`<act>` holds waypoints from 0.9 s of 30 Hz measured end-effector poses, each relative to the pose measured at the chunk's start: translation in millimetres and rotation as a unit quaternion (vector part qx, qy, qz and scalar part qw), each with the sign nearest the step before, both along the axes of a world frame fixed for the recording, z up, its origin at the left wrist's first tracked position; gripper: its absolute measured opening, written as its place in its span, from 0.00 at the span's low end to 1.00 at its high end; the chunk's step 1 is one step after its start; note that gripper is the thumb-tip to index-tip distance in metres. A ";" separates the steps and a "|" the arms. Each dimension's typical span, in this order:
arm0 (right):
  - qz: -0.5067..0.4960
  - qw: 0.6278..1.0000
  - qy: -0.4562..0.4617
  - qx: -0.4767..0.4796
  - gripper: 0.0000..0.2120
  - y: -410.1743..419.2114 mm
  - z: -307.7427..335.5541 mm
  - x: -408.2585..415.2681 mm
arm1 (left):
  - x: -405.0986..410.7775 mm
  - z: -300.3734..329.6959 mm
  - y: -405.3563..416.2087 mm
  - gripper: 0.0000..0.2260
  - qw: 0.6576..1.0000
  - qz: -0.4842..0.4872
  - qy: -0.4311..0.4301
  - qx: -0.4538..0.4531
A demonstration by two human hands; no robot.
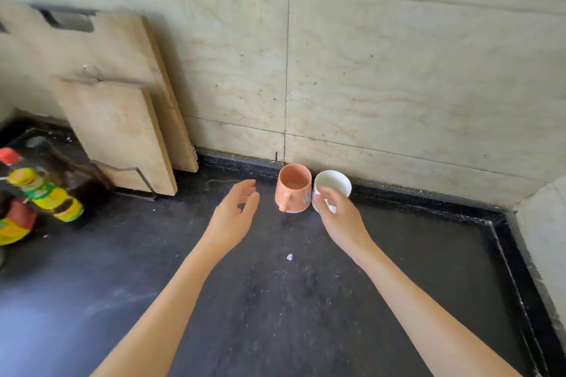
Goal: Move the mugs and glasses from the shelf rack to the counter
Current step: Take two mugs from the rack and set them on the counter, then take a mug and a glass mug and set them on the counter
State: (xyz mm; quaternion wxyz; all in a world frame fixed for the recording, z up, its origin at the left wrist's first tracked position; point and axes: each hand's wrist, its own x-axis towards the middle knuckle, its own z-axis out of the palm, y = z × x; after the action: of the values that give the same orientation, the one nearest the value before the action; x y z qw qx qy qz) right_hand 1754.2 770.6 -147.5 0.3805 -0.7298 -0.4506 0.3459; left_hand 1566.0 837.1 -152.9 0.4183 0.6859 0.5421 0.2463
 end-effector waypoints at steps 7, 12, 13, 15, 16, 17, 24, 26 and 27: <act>0.236 0.935 -0.232 0.126 0.24 -38.5 79.9 -81.6 | -103.6 72.1 -101.4 0.23 0.979 0.086 0.126 0.138; 0.351 0.864 -0.309 0.185 0.28 -65.8 117.0 -174.2 | -186.7 105.1 -184.8 0.25 0.924 0.176 0.284 0.186; 0.374 0.851 -0.311 0.200 0.28 -73.9 122.2 -198.0 | -205.1 110.8 -202.8 0.25 0.913 0.202 0.300 0.190; 0.422 0.824 -0.306 0.222 0.29 -94.9 129.2 -247.3 | -241.0 120.1 -242.2 0.25 0.893 0.252 0.322 0.186; 0.445 0.811 -0.302 0.229 0.29 -107.5 131.5 -272.1 | -258.5 123.2 -264.0 0.25 0.885 0.275 0.330 0.180; 0.468 0.797 -0.300 0.237 0.30 -121.7 133.5 -296.8 | -276.1 125.2 -287.5 0.26 0.876 0.298 0.336 0.175; 0.562 0.692 -0.303 0.337 0.32 -259.6 146.0 -456.4 | -402.0 129.4 -485.9 0.26 0.801 0.441 0.386 0.121; 0.584 0.675 -0.287 0.347 0.32 -308.5 146.0 -497.5 | -433.2 132.2 -544.3 0.26 0.784 0.476 0.386 0.103; 0.598 0.664 -0.282 0.349 0.32 -333.5 145.1 -517.2 | -446.8 132.9 -572.0 0.26 0.775 0.493 0.384 0.094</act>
State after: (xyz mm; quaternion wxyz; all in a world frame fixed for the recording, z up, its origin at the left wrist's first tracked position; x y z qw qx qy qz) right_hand 1237.0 437.1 -2.4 0.1739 -0.1800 -0.9636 0.0940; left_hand 1119.3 265.1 -20.0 -0.0696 0.3985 0.8956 0.1850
